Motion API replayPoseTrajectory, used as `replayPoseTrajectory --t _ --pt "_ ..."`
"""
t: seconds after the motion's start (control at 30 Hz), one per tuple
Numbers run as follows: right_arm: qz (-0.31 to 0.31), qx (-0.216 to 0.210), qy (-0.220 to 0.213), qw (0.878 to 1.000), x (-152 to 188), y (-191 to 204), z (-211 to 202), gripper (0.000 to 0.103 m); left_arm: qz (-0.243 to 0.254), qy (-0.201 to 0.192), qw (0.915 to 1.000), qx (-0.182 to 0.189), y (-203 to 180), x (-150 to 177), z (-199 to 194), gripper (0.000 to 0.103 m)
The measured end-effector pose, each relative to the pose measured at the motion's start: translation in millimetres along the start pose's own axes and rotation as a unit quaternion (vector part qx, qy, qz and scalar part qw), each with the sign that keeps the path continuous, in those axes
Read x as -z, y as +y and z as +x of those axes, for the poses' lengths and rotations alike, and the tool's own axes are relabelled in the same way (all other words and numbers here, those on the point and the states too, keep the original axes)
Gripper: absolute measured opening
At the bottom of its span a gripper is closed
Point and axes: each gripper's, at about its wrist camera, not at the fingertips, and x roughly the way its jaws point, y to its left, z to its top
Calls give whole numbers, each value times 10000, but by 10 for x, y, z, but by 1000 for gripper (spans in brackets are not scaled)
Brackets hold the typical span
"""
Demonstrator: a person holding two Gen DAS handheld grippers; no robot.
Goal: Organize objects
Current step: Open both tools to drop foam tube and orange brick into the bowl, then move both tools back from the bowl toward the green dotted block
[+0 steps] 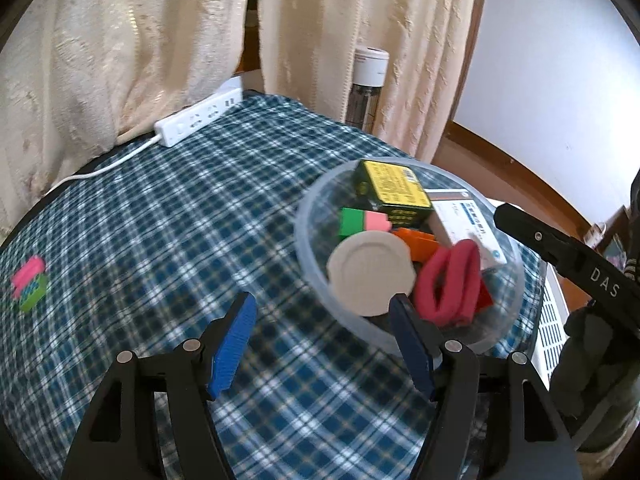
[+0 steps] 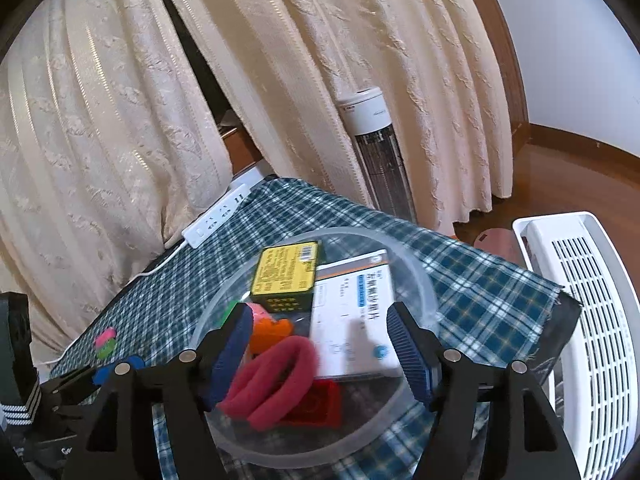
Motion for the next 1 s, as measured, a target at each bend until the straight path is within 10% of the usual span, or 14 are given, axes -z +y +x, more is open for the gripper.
replayPoseTrajectory --t 1.0 --pt "-986 -593 371 9927 181 1261 307 73 -1286 -255 9867 -962 1492 379 -528 71"
